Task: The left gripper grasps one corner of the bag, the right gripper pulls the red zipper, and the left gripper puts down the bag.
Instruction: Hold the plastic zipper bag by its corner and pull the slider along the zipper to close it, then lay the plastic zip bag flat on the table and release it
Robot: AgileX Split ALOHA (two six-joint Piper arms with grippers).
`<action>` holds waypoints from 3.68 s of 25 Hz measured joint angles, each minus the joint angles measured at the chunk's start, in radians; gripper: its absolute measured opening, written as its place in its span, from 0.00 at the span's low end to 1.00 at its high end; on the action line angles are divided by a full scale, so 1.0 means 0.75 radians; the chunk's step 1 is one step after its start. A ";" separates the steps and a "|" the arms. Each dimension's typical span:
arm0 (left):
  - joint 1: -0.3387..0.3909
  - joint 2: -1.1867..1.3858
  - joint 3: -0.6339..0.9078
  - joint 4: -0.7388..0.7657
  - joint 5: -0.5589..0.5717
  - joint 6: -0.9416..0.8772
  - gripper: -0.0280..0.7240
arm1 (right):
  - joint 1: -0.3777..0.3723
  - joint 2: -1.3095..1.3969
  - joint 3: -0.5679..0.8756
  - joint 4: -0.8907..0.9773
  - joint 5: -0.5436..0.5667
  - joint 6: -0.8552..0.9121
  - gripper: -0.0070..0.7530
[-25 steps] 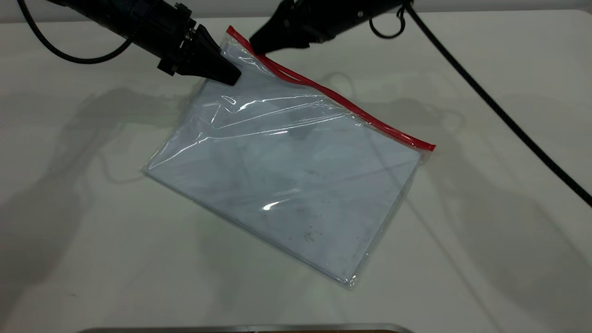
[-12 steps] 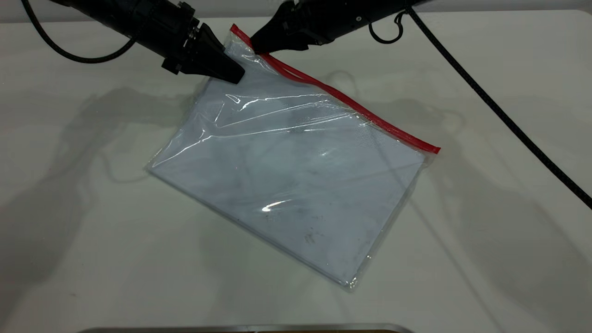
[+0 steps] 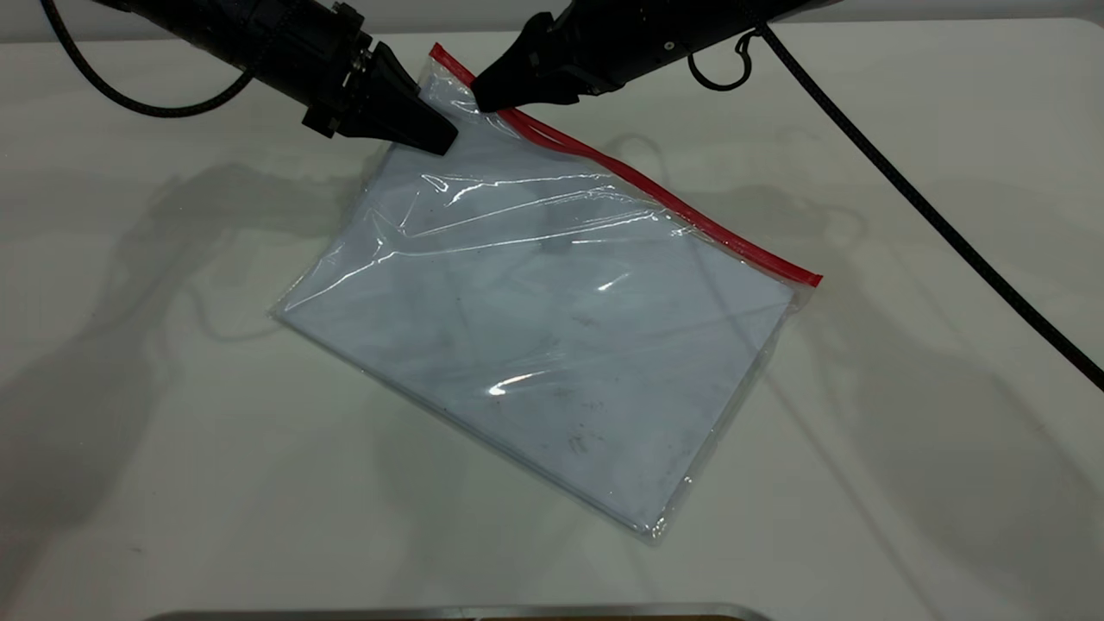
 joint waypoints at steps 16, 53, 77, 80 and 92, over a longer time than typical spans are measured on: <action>0.003 0.000 0.000 -0.032 0.005 -0.004 0.11 | -0.003 0.000 -0.010 -0.063 0.022 -0.019 0.06; 0.242 -0.005 0.001 -0.479 0.138 0.071 0.11 | -0.271 0.086 -0.015 -0.676 0.065 0.301 0.06; 0.229 -0.009 0.001 -0.413 0.123 0.000 0.11 | -0.271 0.084 -0.065 -0.741 0.100 0.339 0.20; 0.188 -0.003 0.001 -0.344 0.061 -0.085 0.11 | -0.271 0.052 -0.124 -0.694 0.098 0.379 0.39; 0.004 0.094 0.001 -0.329 -0.141 -0.442 0.28 | -0.242 -0.404 -0.157 -0.642 0.550 0.694 0.54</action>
